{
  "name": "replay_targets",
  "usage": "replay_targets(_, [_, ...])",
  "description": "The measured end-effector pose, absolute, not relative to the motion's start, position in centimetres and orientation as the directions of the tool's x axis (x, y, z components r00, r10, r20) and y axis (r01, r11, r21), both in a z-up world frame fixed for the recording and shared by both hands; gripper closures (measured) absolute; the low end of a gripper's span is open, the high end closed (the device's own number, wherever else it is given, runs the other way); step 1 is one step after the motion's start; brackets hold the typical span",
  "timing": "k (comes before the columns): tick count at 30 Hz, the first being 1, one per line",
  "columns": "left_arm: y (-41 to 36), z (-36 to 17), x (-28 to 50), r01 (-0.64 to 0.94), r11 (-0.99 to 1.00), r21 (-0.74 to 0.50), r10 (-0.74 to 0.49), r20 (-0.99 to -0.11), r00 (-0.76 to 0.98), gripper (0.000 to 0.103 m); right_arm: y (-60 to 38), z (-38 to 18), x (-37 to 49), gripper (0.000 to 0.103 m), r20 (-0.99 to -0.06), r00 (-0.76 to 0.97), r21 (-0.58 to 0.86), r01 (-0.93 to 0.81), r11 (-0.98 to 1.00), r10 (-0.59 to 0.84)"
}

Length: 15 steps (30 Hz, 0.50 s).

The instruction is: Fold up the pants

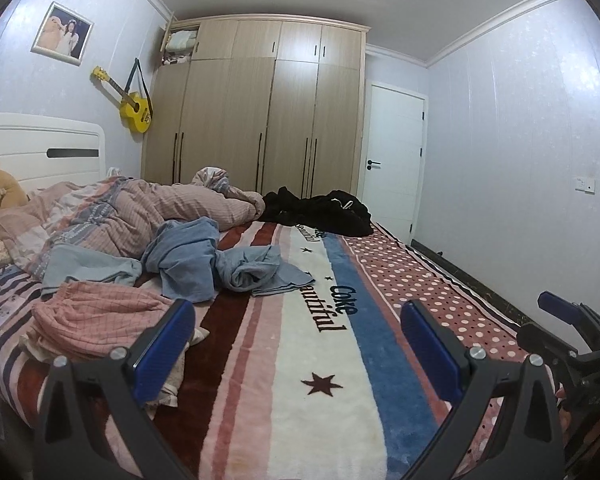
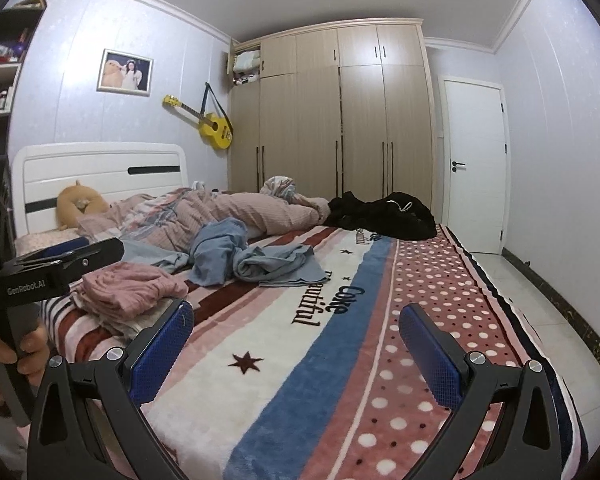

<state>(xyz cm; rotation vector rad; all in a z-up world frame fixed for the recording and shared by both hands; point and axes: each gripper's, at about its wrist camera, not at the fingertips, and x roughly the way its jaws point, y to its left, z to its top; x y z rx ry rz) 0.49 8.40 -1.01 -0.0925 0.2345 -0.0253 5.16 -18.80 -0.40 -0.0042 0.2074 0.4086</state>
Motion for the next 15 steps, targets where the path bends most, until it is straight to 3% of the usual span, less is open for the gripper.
replay_targets(15, [8.29, -1.04, 0.47, 0.012, 0.996, -0.087, -0.031, -0.230, 0.973, 0.001, -18.63, -0.34, 5.12, 0.001, -0.204, 0.895, 0.042, -0.396, 0.917, 0.396])
